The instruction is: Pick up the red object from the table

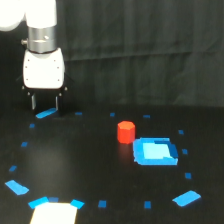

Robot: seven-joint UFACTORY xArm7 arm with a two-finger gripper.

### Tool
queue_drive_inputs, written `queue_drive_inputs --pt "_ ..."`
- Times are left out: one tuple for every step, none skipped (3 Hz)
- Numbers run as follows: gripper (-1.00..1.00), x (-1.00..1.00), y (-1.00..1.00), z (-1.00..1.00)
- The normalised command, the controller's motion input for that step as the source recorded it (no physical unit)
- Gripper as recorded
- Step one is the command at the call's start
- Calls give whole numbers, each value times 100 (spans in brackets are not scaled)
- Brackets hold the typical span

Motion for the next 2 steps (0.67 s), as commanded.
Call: queue_drive_inputs --pt "32 100 -28 -42" --pt "100 100 -11 -14"
